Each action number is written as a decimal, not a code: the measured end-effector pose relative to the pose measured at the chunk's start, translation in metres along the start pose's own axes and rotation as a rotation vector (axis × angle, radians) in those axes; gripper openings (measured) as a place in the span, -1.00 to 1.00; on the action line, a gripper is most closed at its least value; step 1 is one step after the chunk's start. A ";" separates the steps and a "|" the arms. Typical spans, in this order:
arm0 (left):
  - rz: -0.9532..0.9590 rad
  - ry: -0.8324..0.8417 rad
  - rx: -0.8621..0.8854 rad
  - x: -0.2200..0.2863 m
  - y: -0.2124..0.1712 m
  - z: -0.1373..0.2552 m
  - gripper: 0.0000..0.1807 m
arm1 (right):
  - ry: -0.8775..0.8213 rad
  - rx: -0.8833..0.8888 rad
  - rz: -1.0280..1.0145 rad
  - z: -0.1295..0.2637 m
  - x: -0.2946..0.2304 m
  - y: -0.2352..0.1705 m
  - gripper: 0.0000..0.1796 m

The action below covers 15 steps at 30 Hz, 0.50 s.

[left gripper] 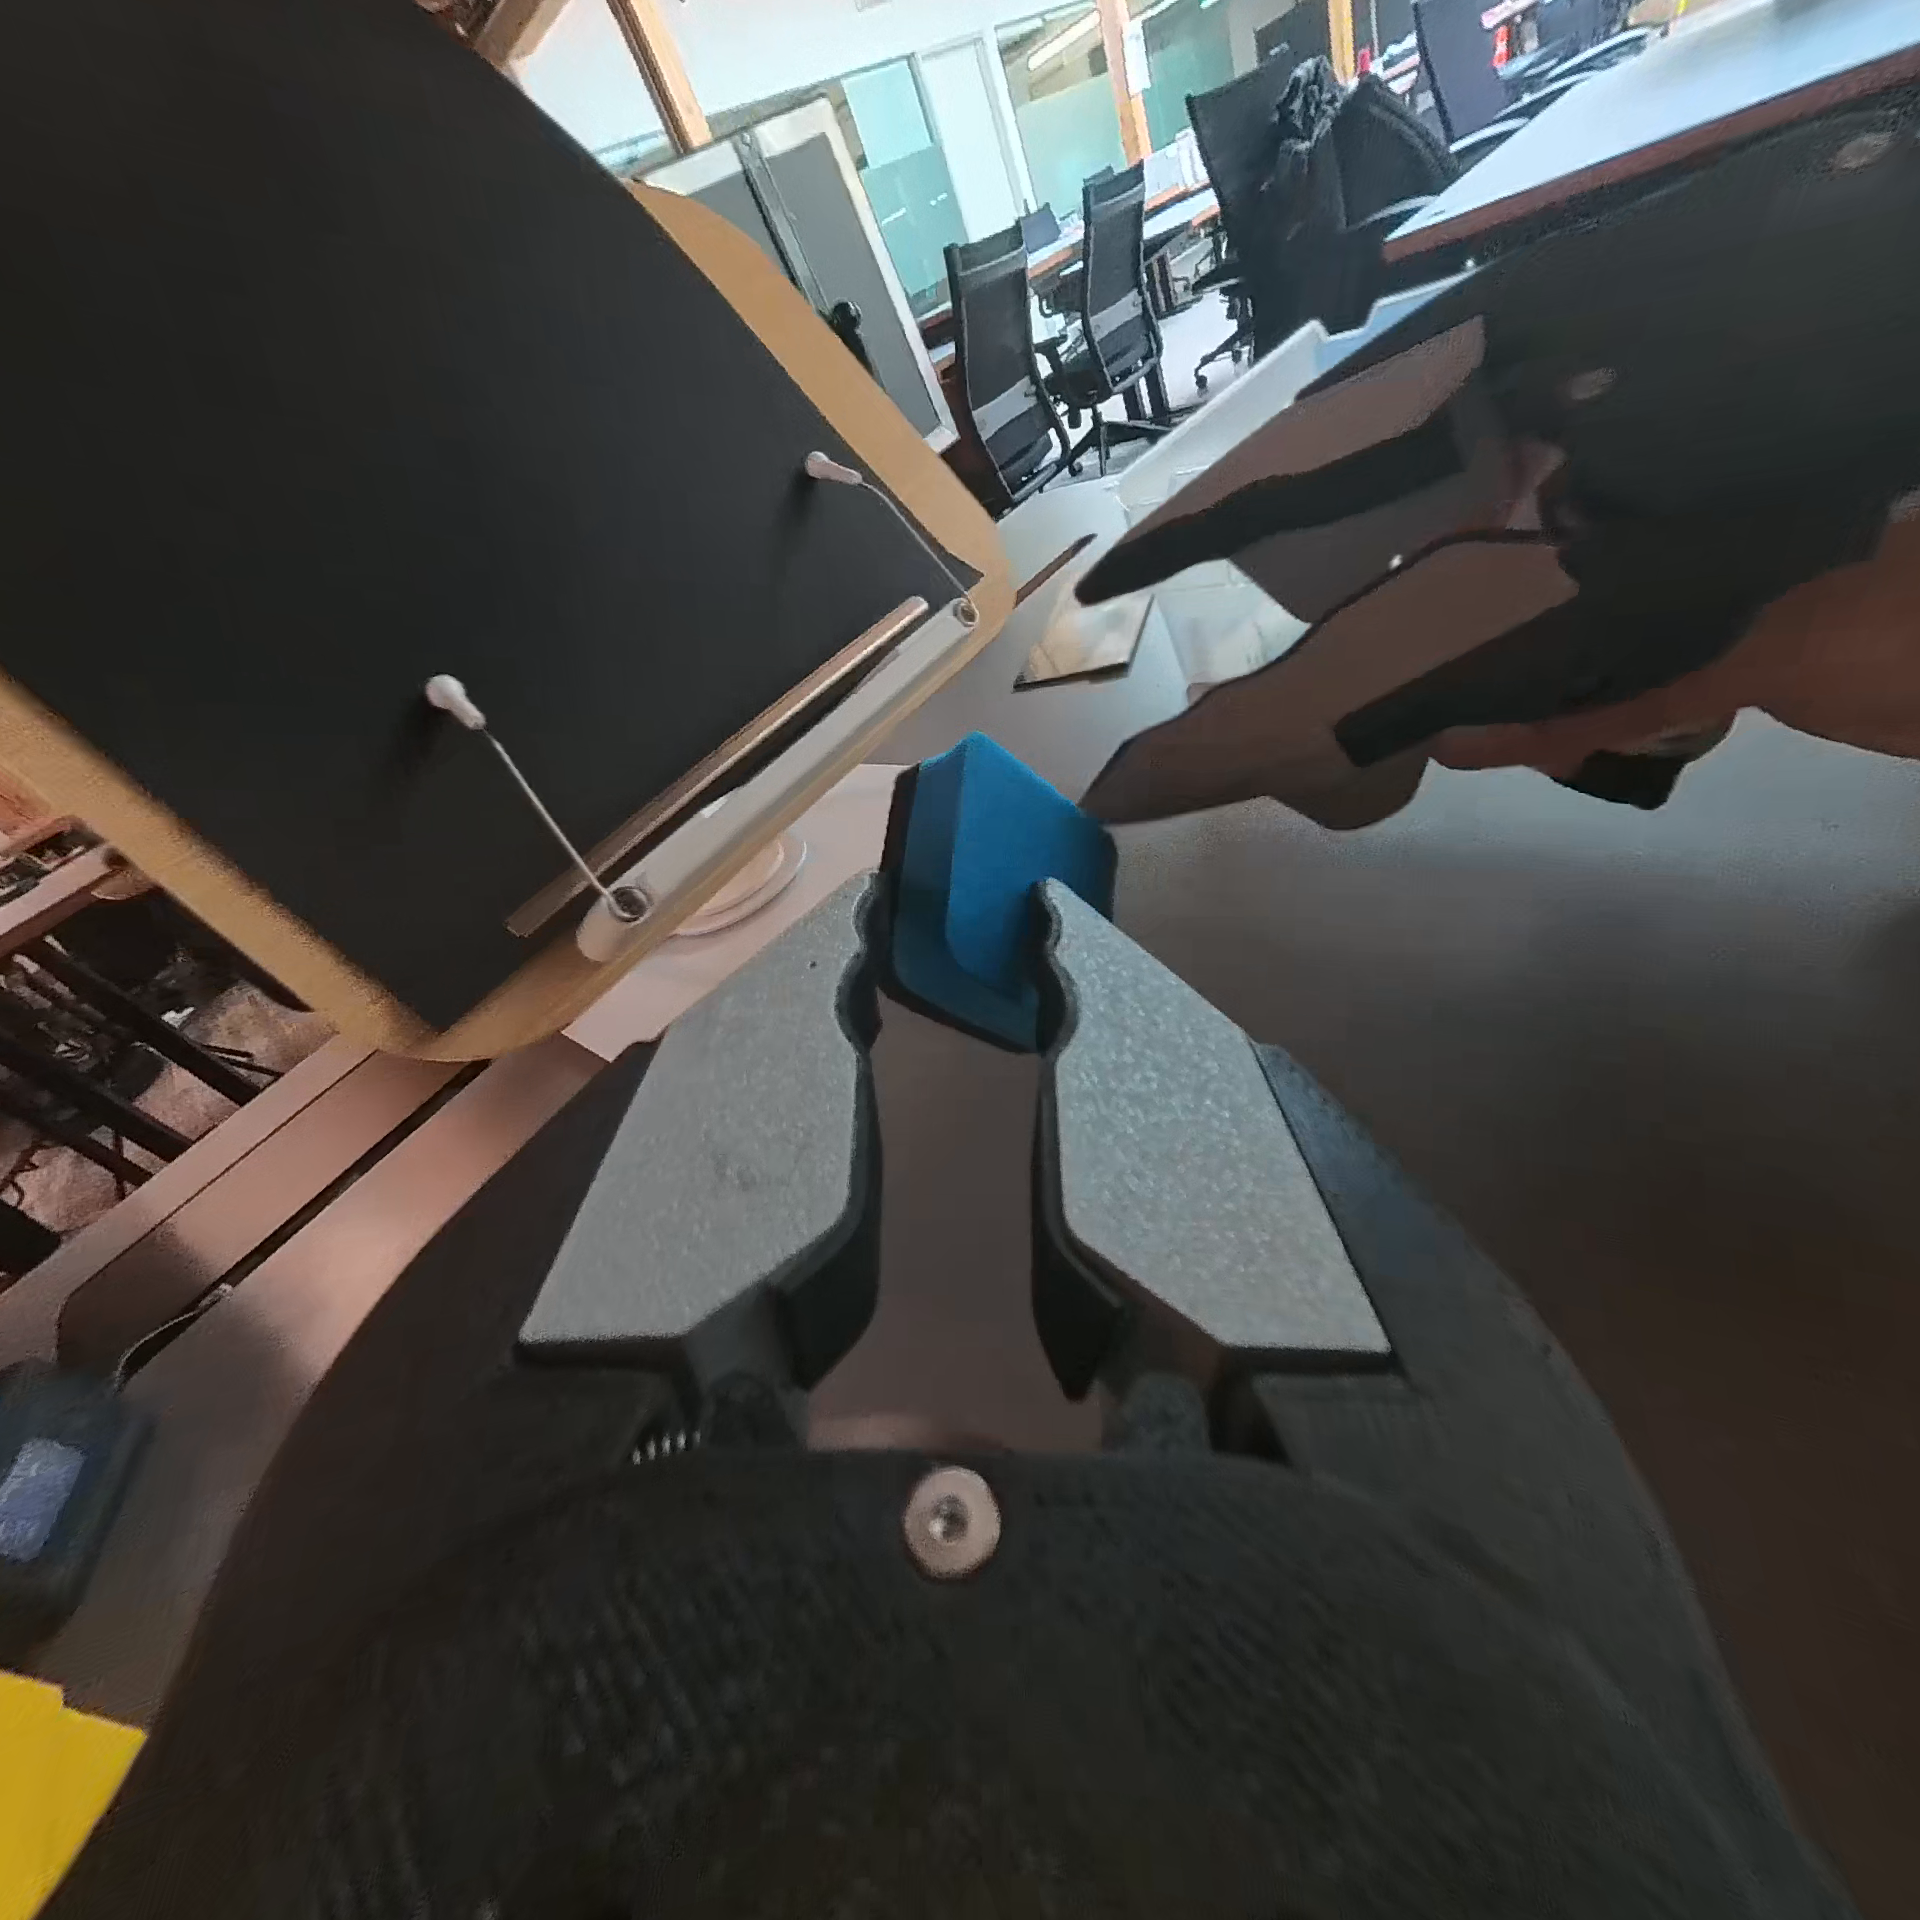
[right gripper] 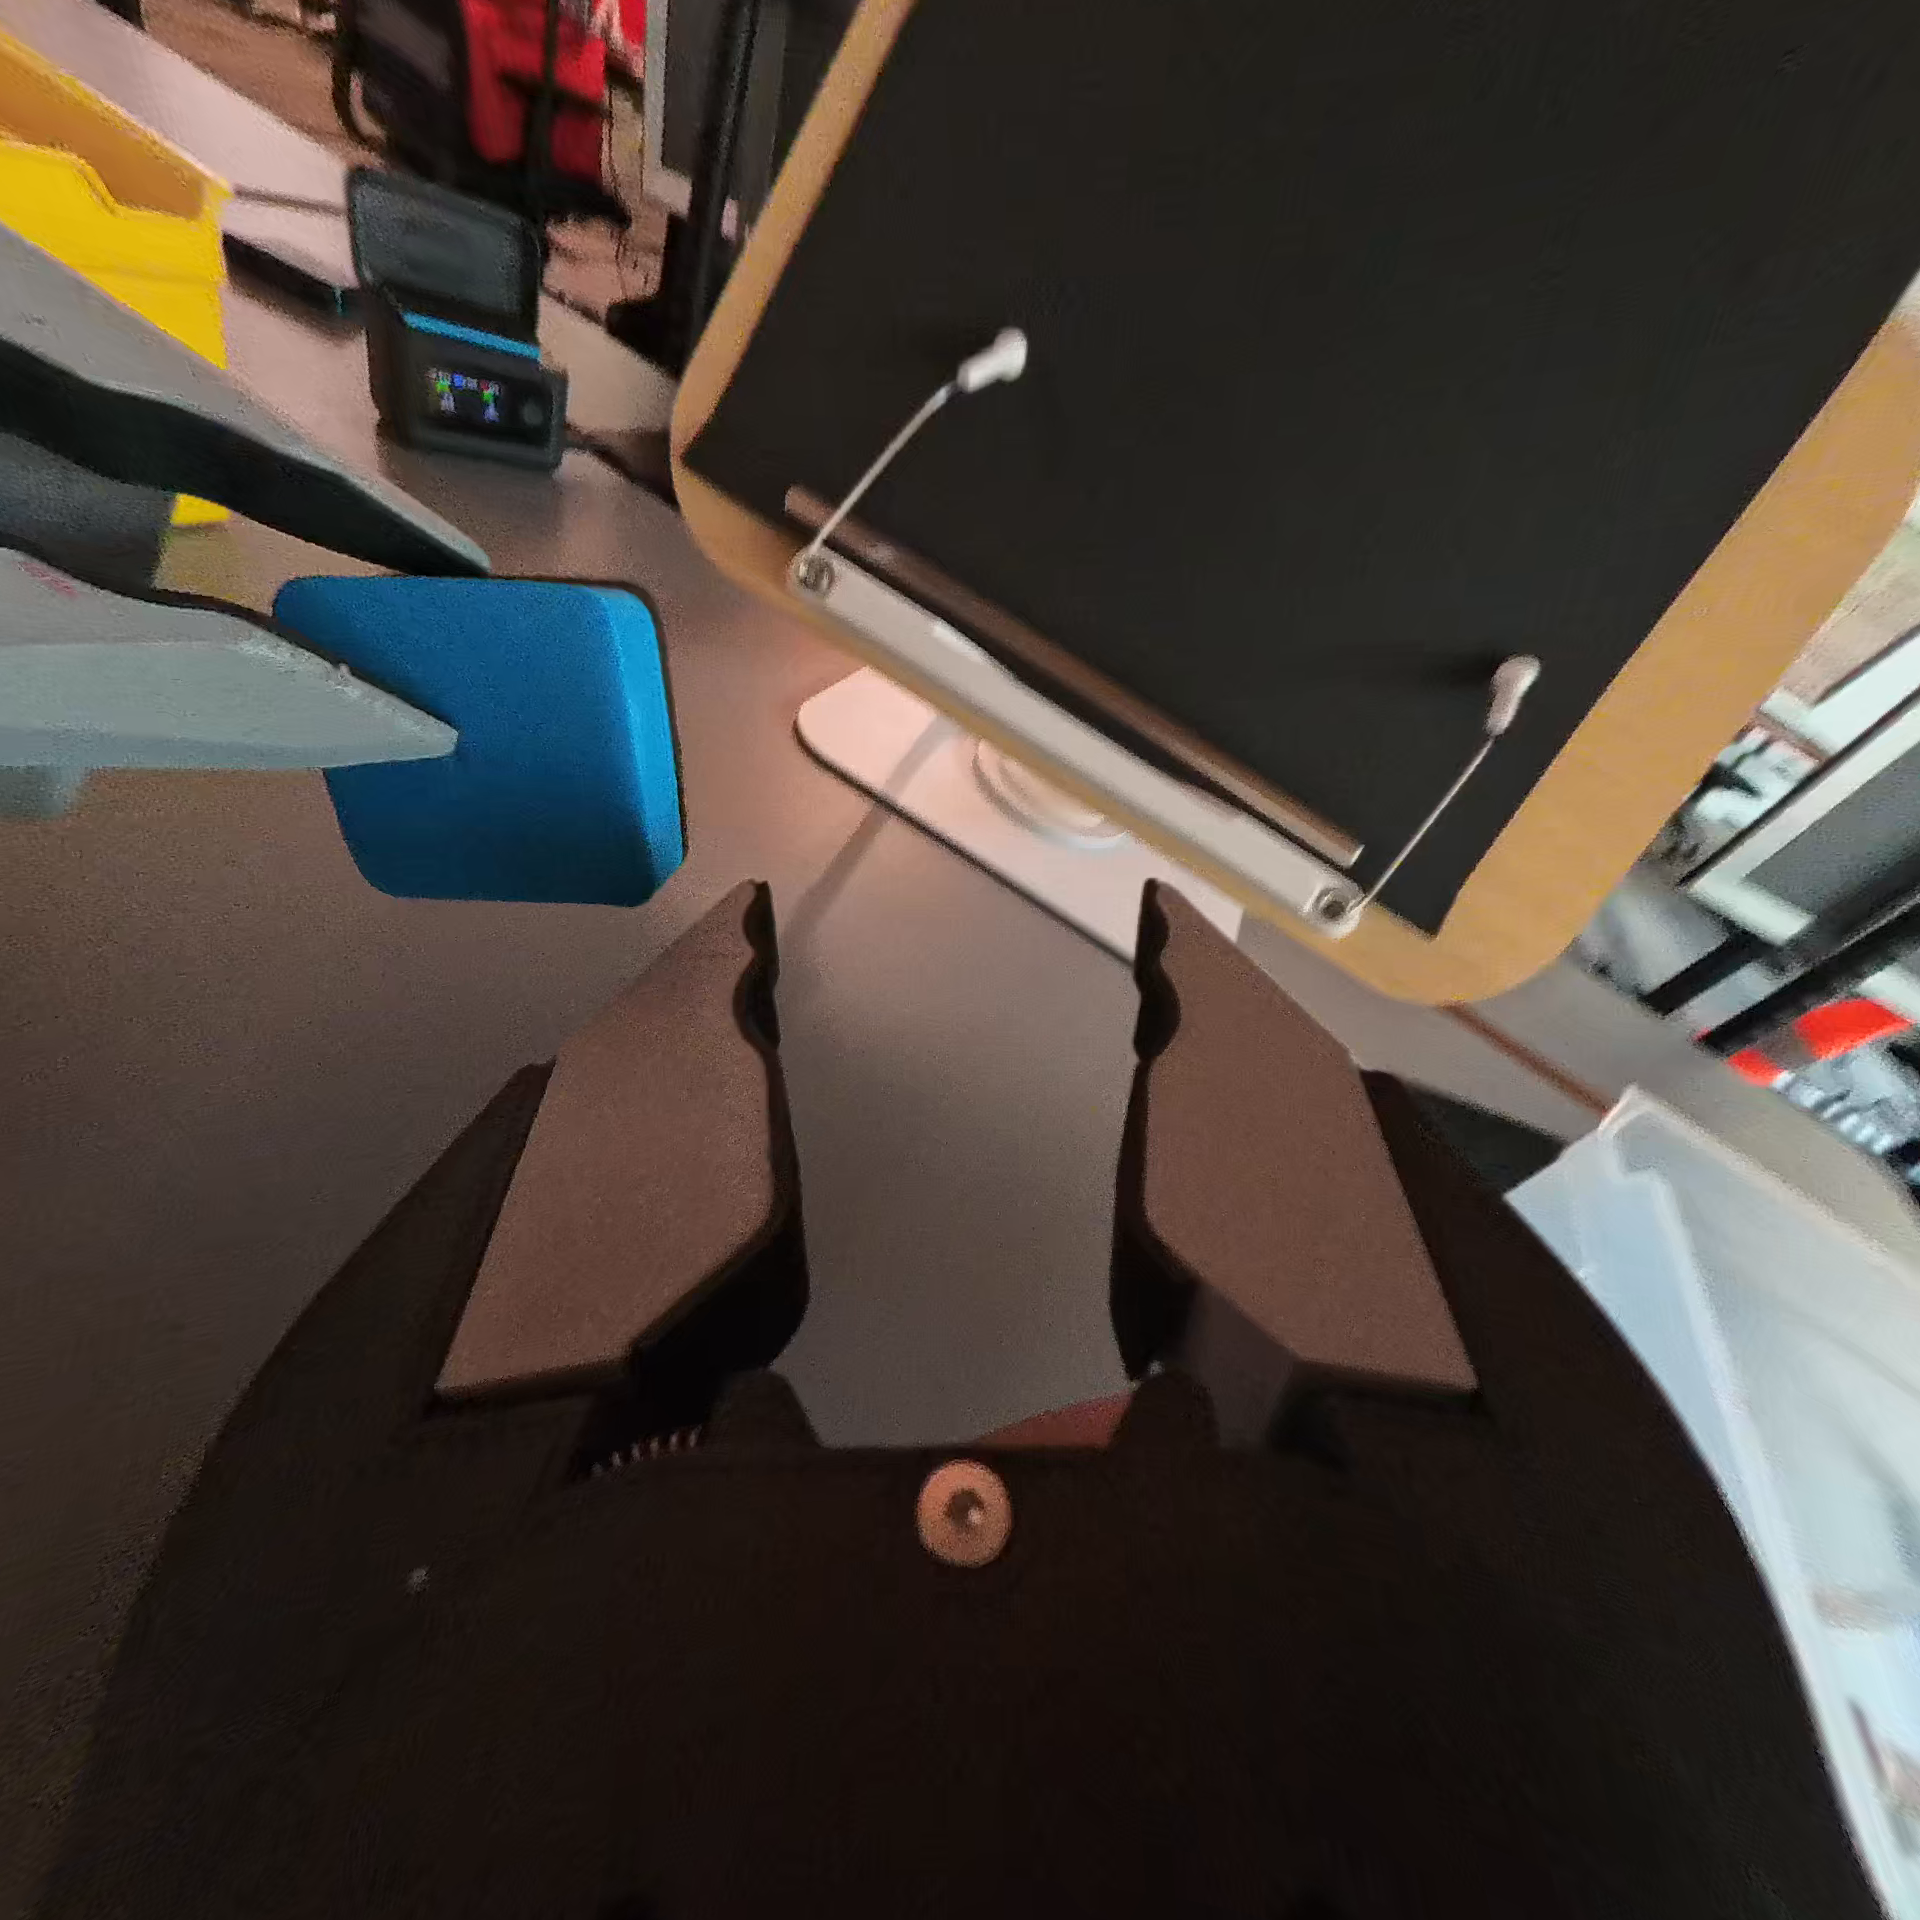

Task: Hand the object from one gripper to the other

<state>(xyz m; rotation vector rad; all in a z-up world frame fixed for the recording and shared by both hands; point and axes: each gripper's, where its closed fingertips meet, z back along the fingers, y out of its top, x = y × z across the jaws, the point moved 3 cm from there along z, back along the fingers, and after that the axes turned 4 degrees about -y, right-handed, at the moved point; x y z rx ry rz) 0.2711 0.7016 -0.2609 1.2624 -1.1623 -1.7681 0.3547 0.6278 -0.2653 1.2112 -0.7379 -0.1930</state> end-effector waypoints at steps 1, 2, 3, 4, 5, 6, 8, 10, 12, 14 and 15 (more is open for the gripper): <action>-0.004 -0.002 0.010 -0.001 0.000 0.001 -0.74 | 0.014 0.046 0.028 0.002 -0.003 0.006 -0.26; -0.017 -0.013 0.022 -0.001 0.001 0.002 -0.74 | 0.081 0.077 0.055 0.004 -0.013 0.009 -0.28; -0.037 -0.022 0.036 -0.001 0.002 0.004 -0.75 | 0.130 0.069 0.065 0.005 -0.019 0.009 -0.42; -0.057 -0.029 0.041 -0.001 0.001 0.006 -0.74 | 0.165 0.051 0.055 0.005 -0.024 0.007 -0.46; -0.071 -0.034 0.042 -0.002 0.001 0.007 -0.75 | 0.197 0.036 0.035 0.006 -0.027 0.005 -0.47; -0.076 -0.035 0.050 -0.003 0.001 0.009 -0.75 | 0.245 0.029 0.022 0.008 -0.031 0.004 -0.39; -0.064 -0.043 0.080 -0.004 0.005 0.011 -0.75 | 0.347 0.043 -0.013 0.014 -0.037 0.002 -0.24; -0.053 -0.042 0.084 -0.006 0.006 0.012 -0.74 | 0.378 0.059 -0.058 0.018 -0.036 0.002 -0.25; -0.054 -0.063 0.104 -0.003 0.009 0.014 -0.74 | 0.453 0.106 -0.100 0.023 -0.041 0.006 -0.36; -0.055 -0.091 0.121 0.002 0.012 0.014 -0.75 | 0.527 0.135 -0.141 0.028 -0.047 0.008 -0.38; -0.063 -0.106 0.137 0.005 0.014 0.015 -0.75 | 0.555 0.140 -0.158 0.029 -0.049 0.010 -0.33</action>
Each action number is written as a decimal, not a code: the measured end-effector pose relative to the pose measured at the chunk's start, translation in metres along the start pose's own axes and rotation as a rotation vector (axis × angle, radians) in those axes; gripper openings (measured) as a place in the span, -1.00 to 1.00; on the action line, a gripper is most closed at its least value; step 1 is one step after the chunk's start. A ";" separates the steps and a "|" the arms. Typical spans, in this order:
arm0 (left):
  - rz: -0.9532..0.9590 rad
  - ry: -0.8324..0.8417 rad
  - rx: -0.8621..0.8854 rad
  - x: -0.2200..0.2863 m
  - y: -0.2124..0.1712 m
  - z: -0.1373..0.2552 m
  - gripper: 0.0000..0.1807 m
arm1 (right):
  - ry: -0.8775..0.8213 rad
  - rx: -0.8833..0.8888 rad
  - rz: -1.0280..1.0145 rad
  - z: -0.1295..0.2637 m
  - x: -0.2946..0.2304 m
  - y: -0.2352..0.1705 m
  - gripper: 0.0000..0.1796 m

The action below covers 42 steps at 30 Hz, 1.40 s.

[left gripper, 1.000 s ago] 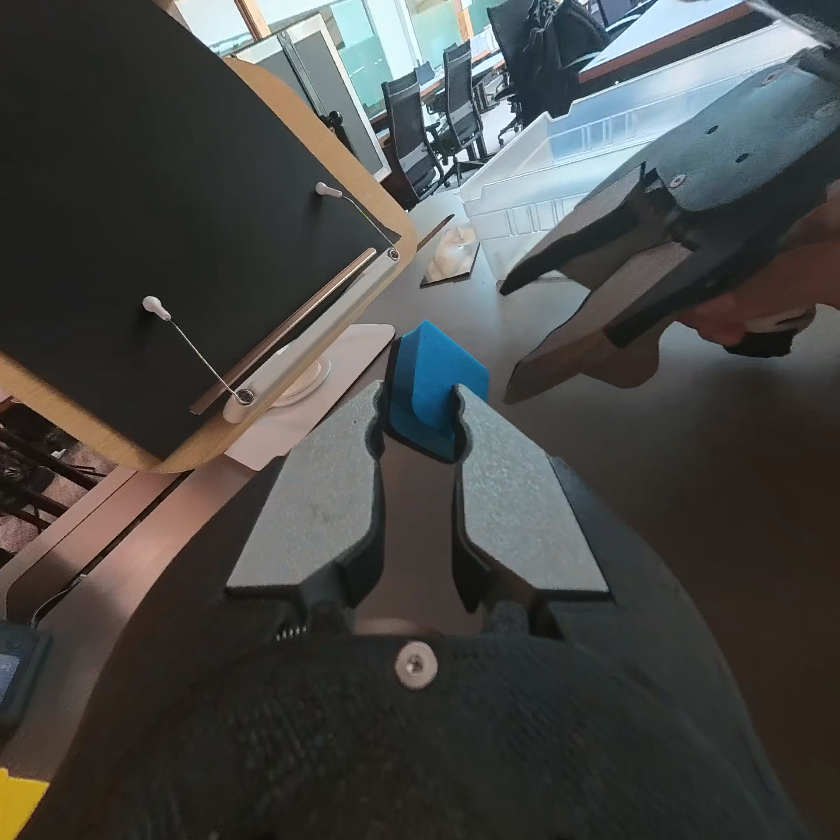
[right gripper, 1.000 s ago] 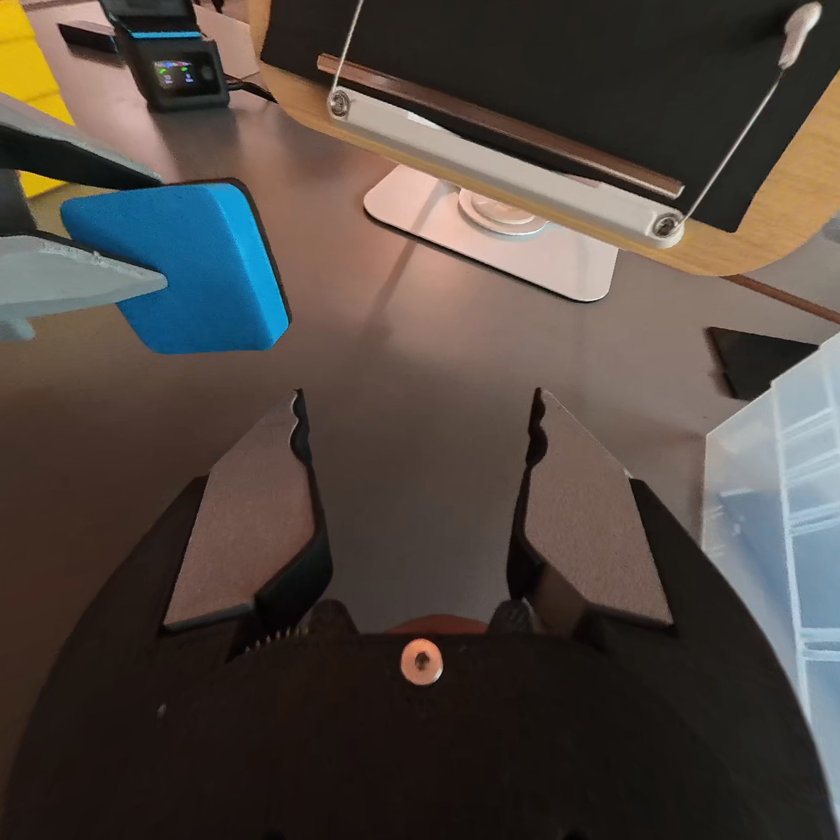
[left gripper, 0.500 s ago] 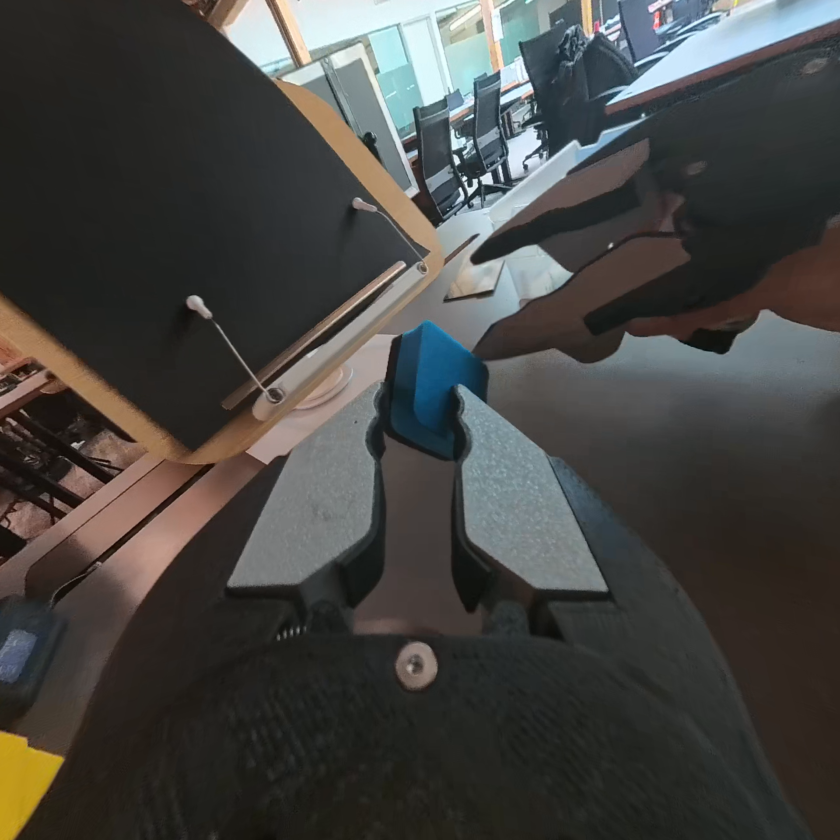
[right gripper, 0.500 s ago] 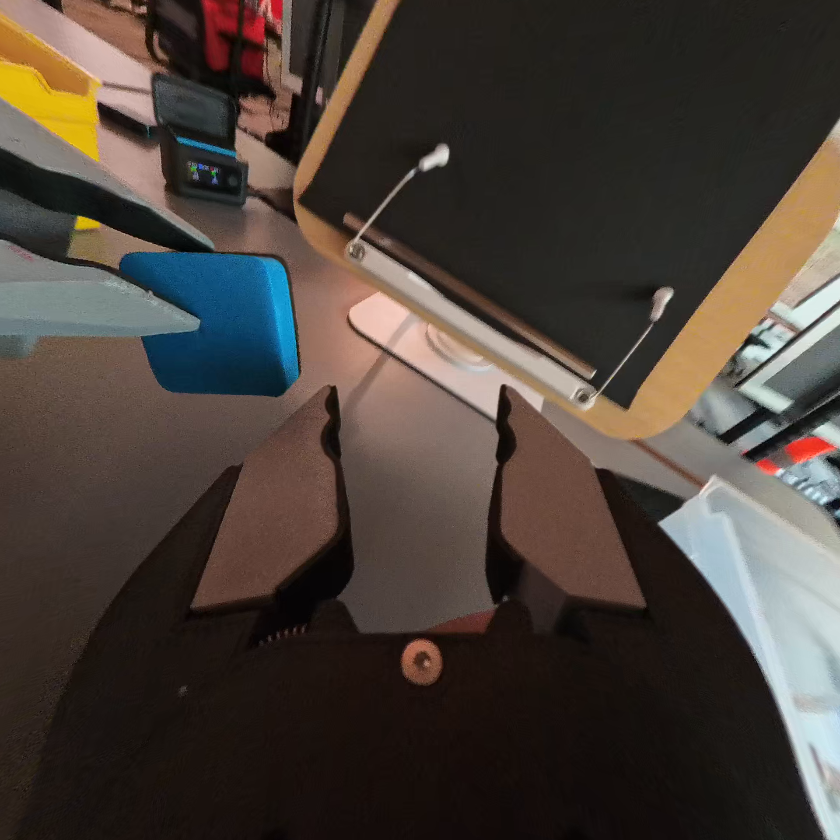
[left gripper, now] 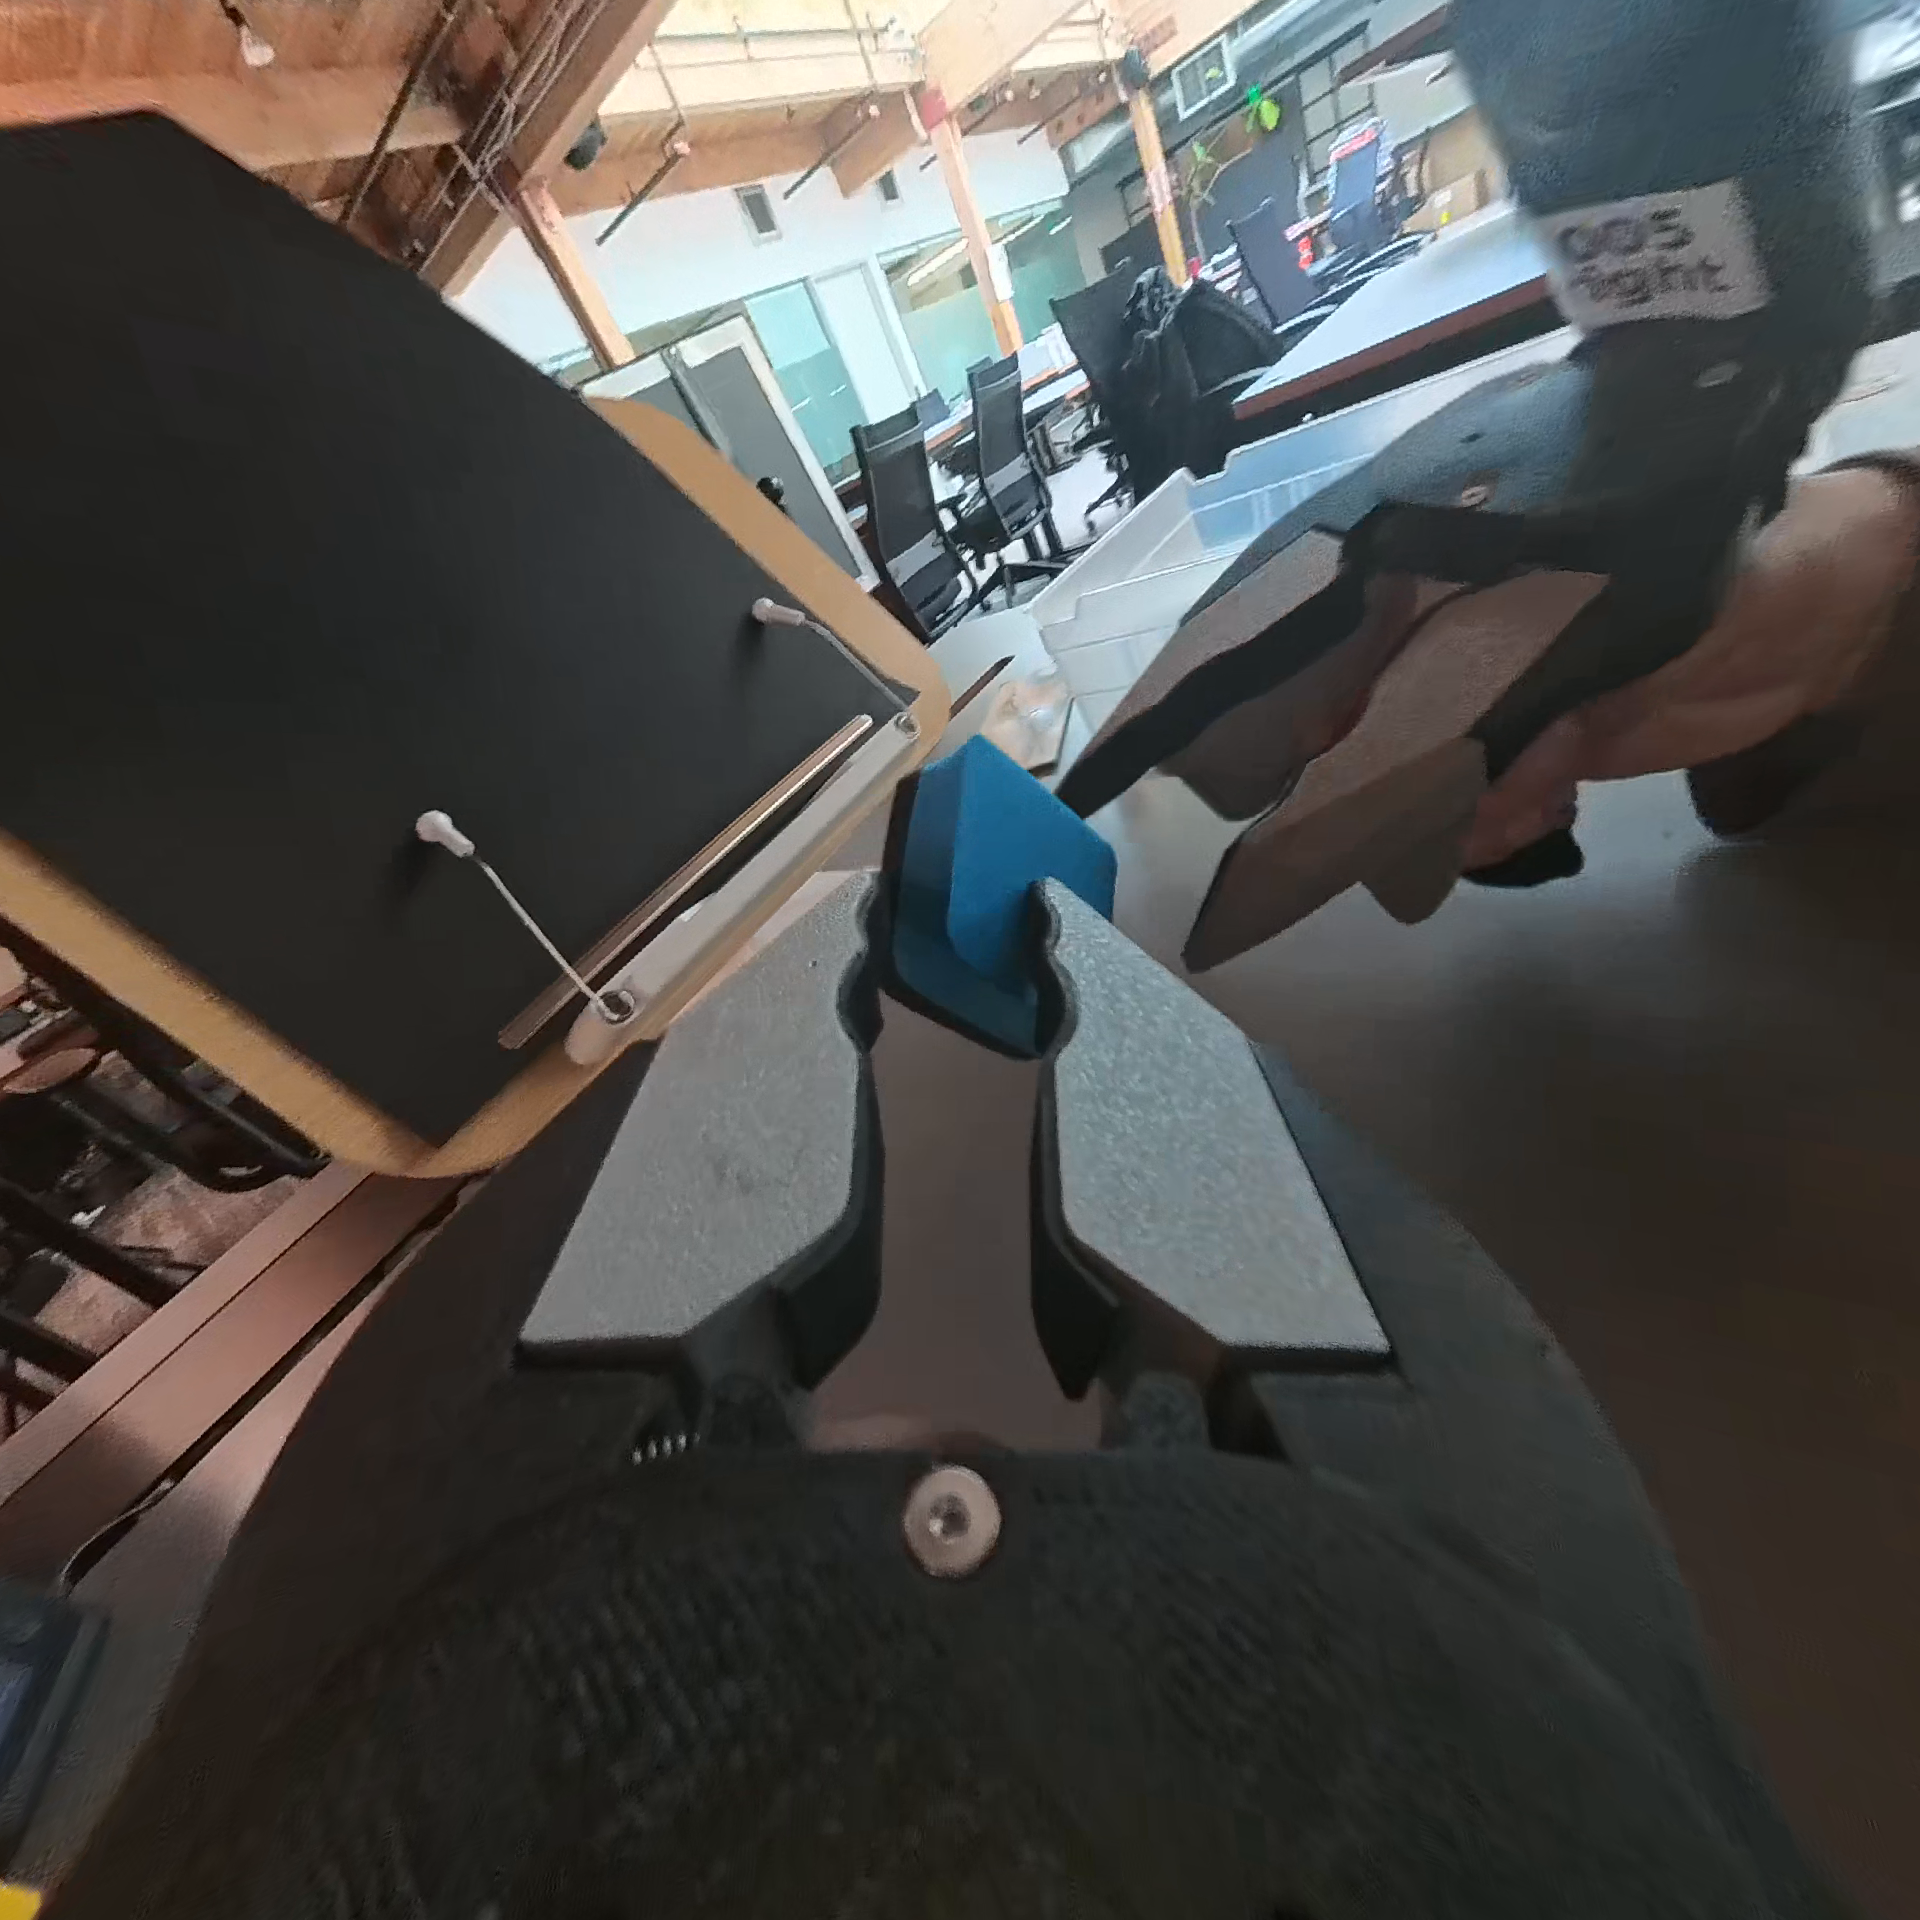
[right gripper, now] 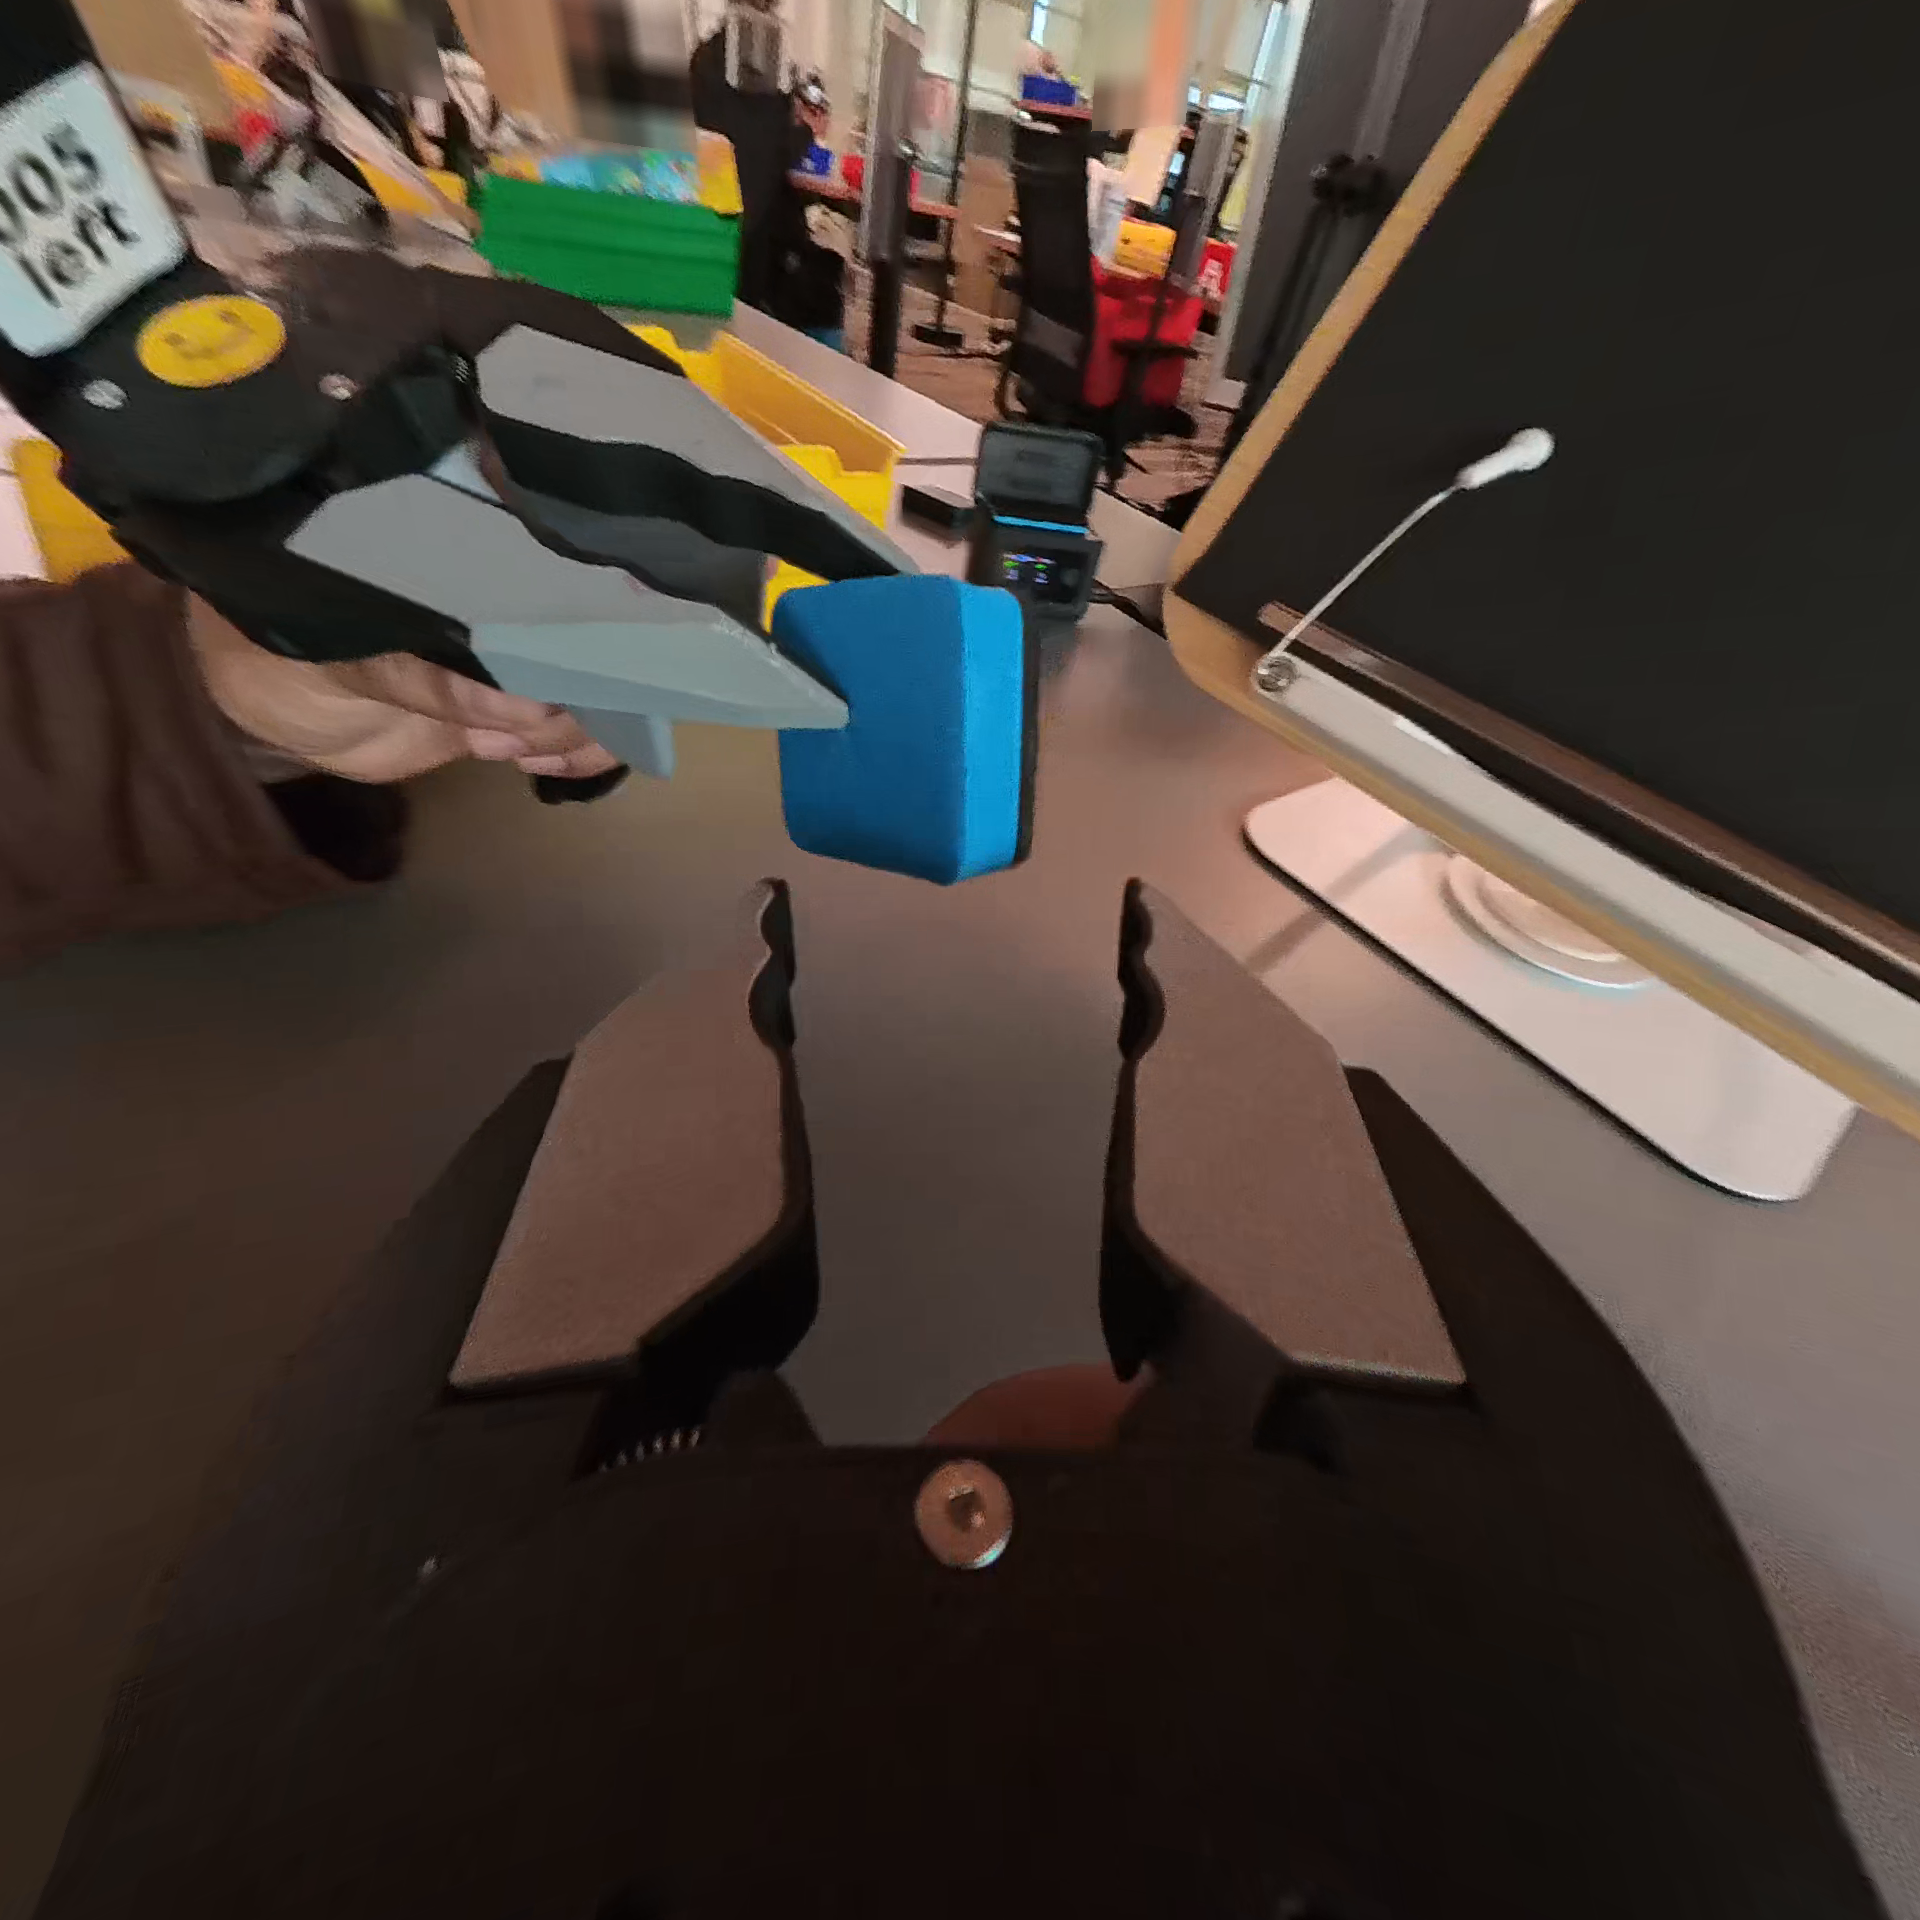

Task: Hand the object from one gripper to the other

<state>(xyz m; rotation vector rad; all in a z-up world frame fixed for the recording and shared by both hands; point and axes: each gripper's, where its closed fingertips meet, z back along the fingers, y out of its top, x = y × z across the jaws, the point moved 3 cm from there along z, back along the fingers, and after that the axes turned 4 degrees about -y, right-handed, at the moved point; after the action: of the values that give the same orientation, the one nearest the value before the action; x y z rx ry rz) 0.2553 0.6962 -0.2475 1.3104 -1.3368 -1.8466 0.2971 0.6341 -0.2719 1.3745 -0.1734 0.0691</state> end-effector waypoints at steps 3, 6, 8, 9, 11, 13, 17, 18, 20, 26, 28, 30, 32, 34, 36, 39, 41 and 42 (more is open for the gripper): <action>0.003 -0.062 0.057 0.009 0.008 0.002 -0.75 | 0.080 0.069 -0.051 0.004 -0.008 0.010 -0.43; 0.051 -0.149 0.147 0.018 0.020 0.006 -0.75 | 0.196 0.148 -0.083 0.012 -0.017 0.022 -0.64; 0.093 -0.183 0.185 0.020 0.025 0.009 -0.75 | 0.255 0.175 -0.086 0.017 -0.022 0.026 -0.71; 0.131 -0.200 0.186 0.020 0.025 0.010 -0.75 | 0.266 0.179 -0.073 0.018 -0.023 0.027 -0.72; 0.225 -0.206 0.148 0.017 0.019 0.007 -0.74 | 0.221 0.158 -0.016 0.017 -0.019 0.026 -0.74; 0.278 -0.115 0.072 0.005 0.007 0.002 -0.78 | 0.012 0.155 0.116 0.014 -0.002 0.025 -0.76; 0.524 -0.182 -0.021 0.006 -0.009 -0.004 -0.48 | -0.413 0.089 0.750 0.015 0.016 0.019 -0.75; 0.602 -0.226 -0.026 0.009 -0.010 -0.007 -0.44 | -0.465 0.075 0.893 0.013 0.013 0.018 -0.75; 0.714 -0.290 -0.025 0.014 -0.011 -0.011 -0.34 | -0.562 0.029 1.102 0.008 0.009 0.018 -0.75; 0.920 -0.377 0.081 0.012 -0.002 -0.006 -0.36 | -0.596 0.033 1.430 -0.002 -0.013 0.011 -0.75; 0.956 -0.376 0.086 0.008 -0.005 -0.004 -0.55 | -0.586 0.052 1.442 -0.003 -0.020 0.011 -0.75; 0.962 -0.394 0.067 0.007 -0.008 -0.003 -0.56 | -0.566 0.043 1.408 -0.005 -0.021 0.008 -0.75; 0.930 -0.407 0.046 0.008 -0.009 -0.002 -0.59 | -0.505 0.073 1.294 -0.006 -0.025 0.004 -0.74; 0.846 -0.378 0.026 0.008 -0.009 -0.001 -0.61 | -0.407 0.084 1.127 -0.005 -0.028 0.001 -0.69; 0.763 -0.369 0.022 0.010 -0.005 0.000 -0.62 | -0.330 0.129 0.976 -0.001 -0.030 0.004 -0.66; 0.687 -0.366 0.033 0.010 0.001 0.004 -0.64 | -0.156 0.187 0.687 0.007 -0.034 0.008 -0.55; 0.668 -0.365 0.073 0.006 0.007 0.009 -0.64 | -0.058 0.224 0.492 0.017 -0.031 0.016 -0.41; 0.656 -0.369 0.109 0.003 0.012 0.012 -0.64 | -0.016 0.249 0.391 0.023 -0.028 0.021 -0.39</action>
<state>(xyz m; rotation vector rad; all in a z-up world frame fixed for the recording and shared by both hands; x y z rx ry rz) 0.2413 0.6944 -0.2376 0.4716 -1.8045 -1.5900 0.2642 0.6175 -0.2521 1.5727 -0.4584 0.4177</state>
